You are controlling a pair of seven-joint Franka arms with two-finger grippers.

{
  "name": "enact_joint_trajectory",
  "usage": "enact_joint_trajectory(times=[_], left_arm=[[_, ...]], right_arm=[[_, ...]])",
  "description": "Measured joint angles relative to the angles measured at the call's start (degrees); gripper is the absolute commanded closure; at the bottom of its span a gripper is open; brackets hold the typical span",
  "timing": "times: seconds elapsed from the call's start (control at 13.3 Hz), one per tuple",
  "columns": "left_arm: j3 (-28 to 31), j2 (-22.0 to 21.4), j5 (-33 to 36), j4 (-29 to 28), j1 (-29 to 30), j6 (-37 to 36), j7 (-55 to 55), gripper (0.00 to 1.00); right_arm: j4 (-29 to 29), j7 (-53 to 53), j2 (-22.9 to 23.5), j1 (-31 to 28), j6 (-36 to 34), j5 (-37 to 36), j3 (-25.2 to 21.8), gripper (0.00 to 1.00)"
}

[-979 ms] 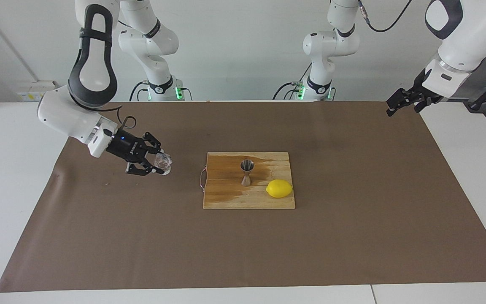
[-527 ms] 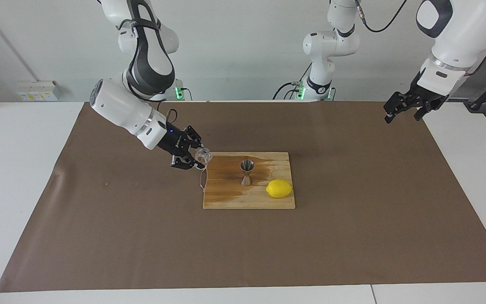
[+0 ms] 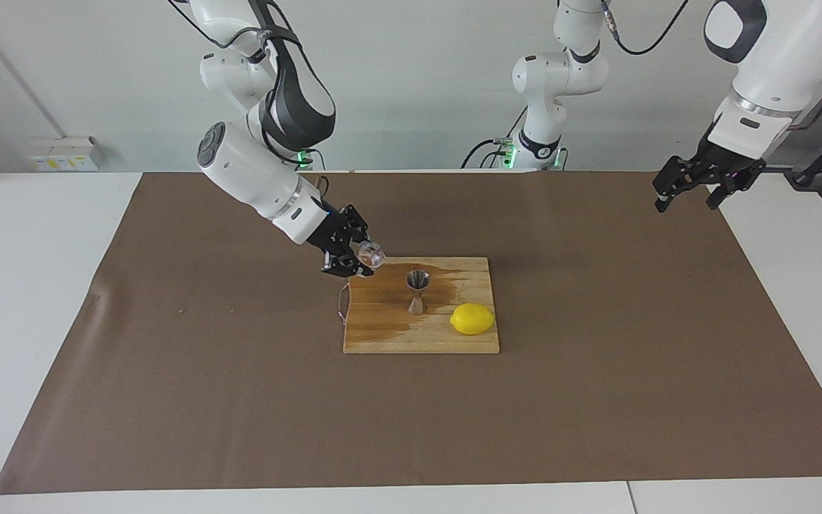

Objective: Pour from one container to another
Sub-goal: 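Carry the clear glass with the right gripper above the metal cup, then tilt the clear glass with the right gripper over the metal cup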

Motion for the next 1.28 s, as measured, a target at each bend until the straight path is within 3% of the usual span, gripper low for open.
enact_joint_trajectory(times=[0.45,1.28], left_arm=[[-0.02,0.0,0.0,0.0,0.0,-0.11,0.53,0.0],[0.22,-0.02,0.0,-0.02,0.22,-3.53,0.53,0.0]], right_arm=[[-0.03,10.22,1.09,0.34,4.81,-7.07,3.72,0.8],[3.03,20.27,4.87,1.36,7.6,-14.37,5.56,0.79]])
